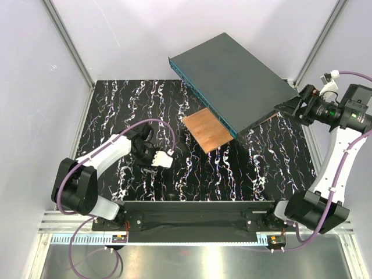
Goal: Insert the plug into the switch port
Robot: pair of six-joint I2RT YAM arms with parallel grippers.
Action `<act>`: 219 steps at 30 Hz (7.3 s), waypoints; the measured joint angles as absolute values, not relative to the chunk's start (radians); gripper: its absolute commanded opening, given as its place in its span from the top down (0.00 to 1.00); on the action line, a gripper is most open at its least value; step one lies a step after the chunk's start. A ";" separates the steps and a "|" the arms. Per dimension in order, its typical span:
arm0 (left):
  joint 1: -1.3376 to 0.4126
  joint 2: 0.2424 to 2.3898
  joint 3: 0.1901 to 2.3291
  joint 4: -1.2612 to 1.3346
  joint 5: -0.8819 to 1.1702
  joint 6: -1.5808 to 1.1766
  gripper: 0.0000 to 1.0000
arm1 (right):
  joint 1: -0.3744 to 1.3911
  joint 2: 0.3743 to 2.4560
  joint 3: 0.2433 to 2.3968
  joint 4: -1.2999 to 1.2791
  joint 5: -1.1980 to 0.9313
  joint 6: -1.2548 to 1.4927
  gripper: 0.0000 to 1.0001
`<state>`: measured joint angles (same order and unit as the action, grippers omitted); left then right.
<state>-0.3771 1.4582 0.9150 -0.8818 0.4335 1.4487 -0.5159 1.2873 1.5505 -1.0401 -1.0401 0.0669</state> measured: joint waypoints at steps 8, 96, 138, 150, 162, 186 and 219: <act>-0.406 1.456 0.926 -0.904 0.429 1.419 0.55 | -0.409 1.292 1.551 -0.998 -1.017 0.085 0.13; -0.513 0.514 0.725 -0.893 0.960 1.975 1.00 | 0.844 1.988 1.792 -0.692 -1.253 0.253 0.41; -0.516 0.474 0.745 -0.897 0.908 1.995 0.39 | 0.846 2.045 1.922 -0.780 -1.352 0.187 1.00; -0.517 0.500 0.870 -0.822 0.602 1.615 0.35 | 0.558 1.958 1.898 -0.452 -1.168 0.509 1.00; -0.434 0.958 1.217 -0.622 0.420 0.350 0.42 | 0.469 1.757 1.742 -0.308 -0.855 0.803 1.00; -0.484 1.058 1.225 -0.479 0.353 0.043 0.63 | 0.572 1.752 1.724 -0.276 -0.769 0.862 1.00; -0.522 1.089 1.225 -0.471 0.212 0.058 1.00 | 0.599 1.752 1.721 -0.264 -0.721 0.871 0.33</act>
<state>-0.5217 1.0885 1.2247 -0.4706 0.2119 0.0582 0.5987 1.7515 1.7206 -0.2638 -0.7208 0.8711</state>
